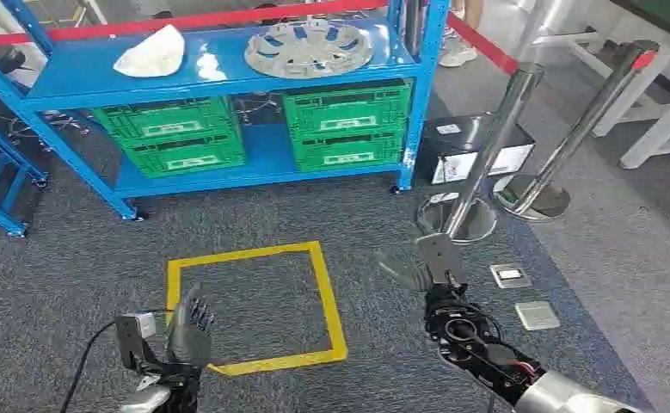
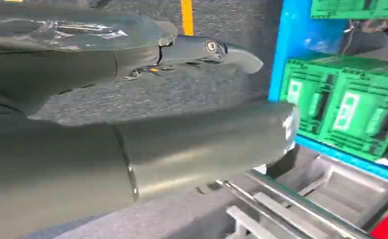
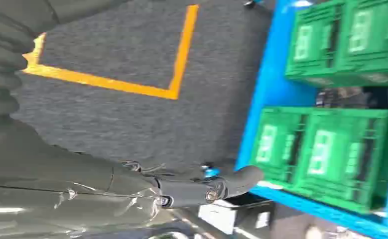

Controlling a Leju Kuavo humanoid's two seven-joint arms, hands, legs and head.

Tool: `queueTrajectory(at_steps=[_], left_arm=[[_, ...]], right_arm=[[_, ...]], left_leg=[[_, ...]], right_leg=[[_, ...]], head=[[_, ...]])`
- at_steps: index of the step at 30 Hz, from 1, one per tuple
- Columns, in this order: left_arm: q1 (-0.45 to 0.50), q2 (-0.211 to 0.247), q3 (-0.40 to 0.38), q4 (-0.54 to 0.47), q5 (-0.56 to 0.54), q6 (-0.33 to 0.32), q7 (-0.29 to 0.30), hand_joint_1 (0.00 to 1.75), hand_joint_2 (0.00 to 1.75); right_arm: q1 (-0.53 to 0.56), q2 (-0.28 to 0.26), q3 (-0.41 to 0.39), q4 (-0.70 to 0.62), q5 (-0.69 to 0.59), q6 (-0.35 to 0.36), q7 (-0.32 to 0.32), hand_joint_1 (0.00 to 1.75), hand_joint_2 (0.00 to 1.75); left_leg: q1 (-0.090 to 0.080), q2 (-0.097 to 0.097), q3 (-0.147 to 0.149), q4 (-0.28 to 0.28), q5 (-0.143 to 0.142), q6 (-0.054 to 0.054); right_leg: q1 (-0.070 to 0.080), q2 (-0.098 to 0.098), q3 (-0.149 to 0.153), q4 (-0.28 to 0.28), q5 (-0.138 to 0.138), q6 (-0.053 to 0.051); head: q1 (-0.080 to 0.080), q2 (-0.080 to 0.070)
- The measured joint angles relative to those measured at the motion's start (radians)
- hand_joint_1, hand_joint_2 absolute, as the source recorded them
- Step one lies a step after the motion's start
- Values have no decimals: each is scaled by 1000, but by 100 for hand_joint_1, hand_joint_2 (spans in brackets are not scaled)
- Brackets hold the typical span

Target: Take the parts from the cabinet and place them on the table.

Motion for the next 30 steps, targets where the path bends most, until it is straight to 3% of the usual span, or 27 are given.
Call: queueTrajectory(at_steps=[8,9,20,30], left_arm=[[11,22,0,-103,-4,49,-1,0,0],[11,24,0,-115,-8,56,1,0,0],[25,29,0,-221,-26,94,32,0,0],[27,43,-1,-290,-124,146,53,0,0]], right_arm=[[0,-6,10,-110,97,-37,37,0,0],[1,-7,13,-119,102,-38,42,0,175],[34,-7,32,-154,66,-52,57,0,175],[30,-5,66,-157,-13,-40,13,0,175]], left_leg=[[0,0,0,0,0,0],[0,0,0,0,0,0],[0,0,-2,0,0,0],[0,0,-3,0,1,0]], right_leg=[[0,0,-1,0,0,0],[0,0,-1,0,0,0],[0,0,-2,0,0,0],[0,0,-3,0,0,0]], head=[[0,0],[0,0],[-1,0],[0,0]])
